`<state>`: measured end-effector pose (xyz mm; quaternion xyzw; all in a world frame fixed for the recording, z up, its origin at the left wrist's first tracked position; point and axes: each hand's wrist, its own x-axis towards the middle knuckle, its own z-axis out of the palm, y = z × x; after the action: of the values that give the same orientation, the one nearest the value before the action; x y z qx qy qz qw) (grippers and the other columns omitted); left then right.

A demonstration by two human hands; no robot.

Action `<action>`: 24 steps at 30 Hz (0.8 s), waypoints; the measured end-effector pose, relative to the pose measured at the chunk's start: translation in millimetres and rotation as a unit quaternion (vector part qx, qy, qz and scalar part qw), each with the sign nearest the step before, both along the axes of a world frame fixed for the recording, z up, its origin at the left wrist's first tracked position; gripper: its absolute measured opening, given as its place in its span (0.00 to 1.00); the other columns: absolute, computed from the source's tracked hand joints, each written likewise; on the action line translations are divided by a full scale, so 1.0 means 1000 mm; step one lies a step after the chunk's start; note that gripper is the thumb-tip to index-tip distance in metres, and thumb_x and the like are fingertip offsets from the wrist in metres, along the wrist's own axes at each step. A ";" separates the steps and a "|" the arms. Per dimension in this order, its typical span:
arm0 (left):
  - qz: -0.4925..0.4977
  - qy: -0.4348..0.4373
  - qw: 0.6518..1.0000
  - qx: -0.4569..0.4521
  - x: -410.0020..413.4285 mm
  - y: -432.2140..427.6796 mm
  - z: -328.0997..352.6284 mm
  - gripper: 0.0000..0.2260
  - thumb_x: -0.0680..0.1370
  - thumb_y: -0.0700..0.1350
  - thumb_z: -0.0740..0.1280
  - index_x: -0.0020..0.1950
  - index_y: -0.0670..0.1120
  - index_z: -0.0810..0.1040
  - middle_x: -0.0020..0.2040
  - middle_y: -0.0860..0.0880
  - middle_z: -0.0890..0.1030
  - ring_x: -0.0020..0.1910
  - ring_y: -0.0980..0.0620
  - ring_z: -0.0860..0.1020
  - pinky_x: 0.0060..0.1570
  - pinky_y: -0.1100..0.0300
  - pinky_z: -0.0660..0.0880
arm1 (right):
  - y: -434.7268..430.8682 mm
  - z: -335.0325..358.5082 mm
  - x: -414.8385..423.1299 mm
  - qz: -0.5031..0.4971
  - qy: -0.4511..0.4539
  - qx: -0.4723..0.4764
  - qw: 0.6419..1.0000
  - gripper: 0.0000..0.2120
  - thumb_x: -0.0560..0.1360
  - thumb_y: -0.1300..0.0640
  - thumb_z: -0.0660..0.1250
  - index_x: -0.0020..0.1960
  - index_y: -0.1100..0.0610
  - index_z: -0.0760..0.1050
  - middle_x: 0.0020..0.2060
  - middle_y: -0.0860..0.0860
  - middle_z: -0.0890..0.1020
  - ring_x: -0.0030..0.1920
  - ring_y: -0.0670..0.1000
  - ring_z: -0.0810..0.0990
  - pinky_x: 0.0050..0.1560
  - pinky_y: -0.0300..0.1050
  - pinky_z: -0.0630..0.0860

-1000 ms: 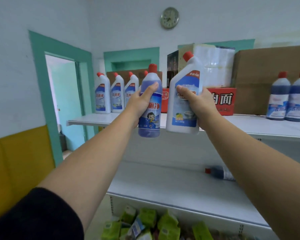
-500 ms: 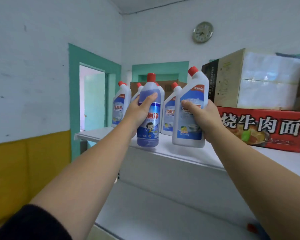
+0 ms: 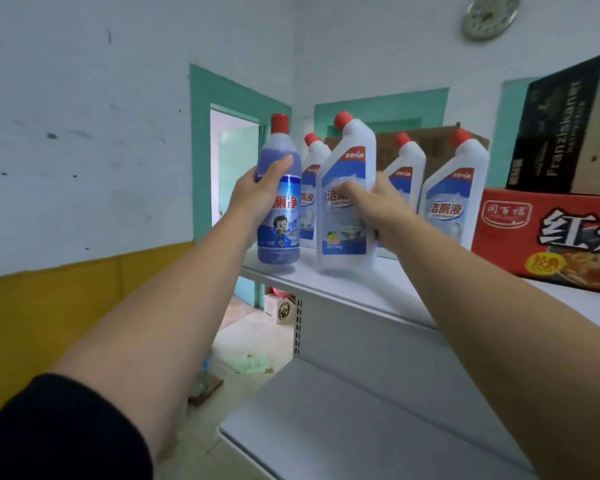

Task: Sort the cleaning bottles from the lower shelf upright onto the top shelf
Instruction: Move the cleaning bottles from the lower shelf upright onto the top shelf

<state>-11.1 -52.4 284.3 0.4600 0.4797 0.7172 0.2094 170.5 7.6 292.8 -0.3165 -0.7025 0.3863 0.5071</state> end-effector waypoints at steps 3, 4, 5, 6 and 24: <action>-0.008 0.002 1.000 -0.001 -0.041 0.016 0.004 0.17 0.75 0.60 0.71 0.52 0.49 0.79 0.43 0.47 0.85 0.38 0.48 0.84 0.43 0.54 0.81 | 0.015 0.001 -0.042 0.020 0.006 -0.024 0.999 0.22 0.71 0.49 0.75 0.61 0.53 0.73 0.52 0.52 0.84 0.52 0.55 0.84 0.53 0.57 0.82; -0.014 0.004 1.000 0.000 -0.053 0.022 0.005 0.17 0.75 0.60 0.71 0.52 0.48 0.79 0.43 0.47 0.85 0.38 0.48 0.84 0.44 0.54 0.81 | 0.021 0.002 -0.055 0.017 0.007 -0.032 0.999 0.23 0.72 0.49 0.76 0.62 0.53 0.71 0.53 0.53 0.83 0.53 0.56 0.84 0.55 0.58 0.81; -0.019 0.008 1.000 0.000 -0.065 0.028 0.005 0.17 0.75 0.60 0.71 0.53 0.48 0.79 0.43 0.47 0.85 0.38 0.49 0.84 0.43 0.54 0.81 | 0.027 0.002 -0.066 0.017 0.007 -0.039 0.999 0.22 0.73 0.50 0.76 0.61 0.52 0.71 0.53 0.53 0.83 0.53 0.56 0.84 0.55 0.58 0.81; -0.024 0.011 1.000 -0.001 -0.076 0.033 0.005 0.17 0.75 0.59 0.71 0.53 0.48 0.79 0.43 0.47 0.85 0.37 0.49 0.84 0.41 0.55 0.80 | 0.033 0.002 -0.076 0.018 0.006 -0.044 0.999 0.22 0.73 0.51 0.76 0.61 0.53 0.70 0.53 0.53 0.83 0.52 0.56 0.84 0.54 0.57 0.82; -0.176 -0.010 0.984 0.007 -0.120 0.112 0.000 0.18 0.69 0.61 0.73 0.49 0.48 0.79 0.39 0.49 0.85 0.36 0.50 0.84 0.42 0.55 0.81 | 0.053 -0.006 -0.105 -0.196 -0.187 0.059 0.961 0.33 0.67 0.45 0.79 0.64 0.53 0.69 0.54 0.48 0.82 0.53 0.50 0.82 0.56 0.53 0.82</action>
<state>-131.2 59.7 284.2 0.5316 0.3841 0.6769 0.3341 65.0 61.0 286.6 -0.4837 -0.7308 0.1712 0.4502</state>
